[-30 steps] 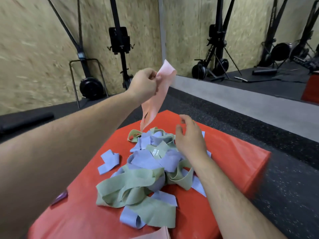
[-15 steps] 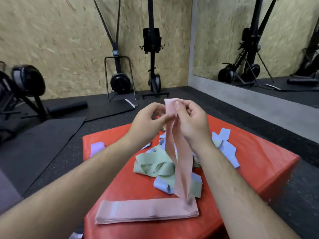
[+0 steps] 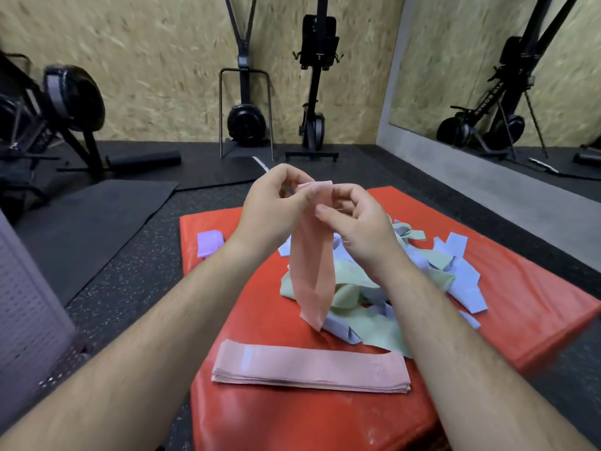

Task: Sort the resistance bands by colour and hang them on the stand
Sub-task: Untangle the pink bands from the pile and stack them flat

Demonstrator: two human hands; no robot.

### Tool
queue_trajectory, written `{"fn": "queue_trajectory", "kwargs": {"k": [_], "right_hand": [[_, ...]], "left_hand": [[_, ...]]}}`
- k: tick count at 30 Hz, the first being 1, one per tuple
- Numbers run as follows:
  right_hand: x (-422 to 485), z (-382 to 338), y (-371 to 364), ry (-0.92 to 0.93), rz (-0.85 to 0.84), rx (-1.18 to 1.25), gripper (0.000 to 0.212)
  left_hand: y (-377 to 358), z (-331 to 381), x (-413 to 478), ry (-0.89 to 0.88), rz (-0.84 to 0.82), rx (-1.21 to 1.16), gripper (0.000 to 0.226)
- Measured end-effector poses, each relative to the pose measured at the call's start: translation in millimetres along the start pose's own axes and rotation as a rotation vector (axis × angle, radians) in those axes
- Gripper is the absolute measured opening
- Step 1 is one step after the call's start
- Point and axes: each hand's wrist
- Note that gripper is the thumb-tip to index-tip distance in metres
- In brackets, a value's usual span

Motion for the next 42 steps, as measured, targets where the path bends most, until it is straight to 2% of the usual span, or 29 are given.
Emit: {"fn": "queue_trajectory", "kwargs": {"k": [3,10,15,17,23,26,28,32,33,35,37,39,42], "right_hand": [[6.6,7.4,-10.9,-0.021,0.034,-0.078,0.010],[17.1,13.4,-21.2,-0.059,0.106,-0.095,0.010],[20.9,13.5,-23.9,-0.072,0.111,-0.068,0.012],[21.0,13.7,-24.4,-0.075,0.126,-0.070,0.012],[35.3,21.2,-10.3,-0.133,0.308,0.032,0.013],[42.6,34.2,1.9,-0.219,0.350,0.045,0.022],[43.4,43.0,5.2,-0.320,0.261,0.035,0.031],[27.1,49.6,4.5,-0.532,-0.169,0.045,0.048],[23.0,50.4,3.6,-0.532,-0.228,0.045,0.058],[18.0,50.0,3.1,-0.504,-0.241,0.071,0.074],[17.2,47.0,6.1,-0.460,-0.251,0.082,0.082],[14.9,43.8,10.3,-0.407,-0.334,0.061,0.091],[7.8,45.9,12.0,-0.319,-0.411,-0.059,0.092]], "left_hand": [[7.5,-8.1,4.3,0.008,0.013,0.018,0.015],[18.4,-28.9,8.4,0.141,-0.003,-0.021,0.025],[21.1,-37.3,6.2,0.163,-0.013,-0.035,0.008],[22.0,-40.1,4.9,0.173,-0.015,-0.041,0.011],[24.5,-74.8,-18.6,0.458,-0.317,0.034,0.022],[22.6,-80.8,-24.0,0.506,-0.340,0.005,0.019],[17.2,-75.7,-22.6,0.471,-0.270,-0.041,0.012],[7.1,-67.8,-15.1,0.416,-0.161,-0.121,0.009],[6.1,-67.0,-13.0,0.420,-0.153,-0.126,0.010],[5.0,-66.6,-9.7,0.438,-0.151,-0.146,0.012],[3.4,-65.9,-8.0,0.458,-0.126,-0.183,0.014],[1.6,-64.1,-5.7,0.457,-0.059,-0.206,0.010],[3.3,-62.0,-1.5,0.459,0.015,-0.174,0.016]]}}
Point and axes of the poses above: each hand's wrist, its own x-axis towards the middle knuckle, its own y-axis out of the back of the hand, z = x × y, and after that the axes turned 14 degrees about -x, right-handed
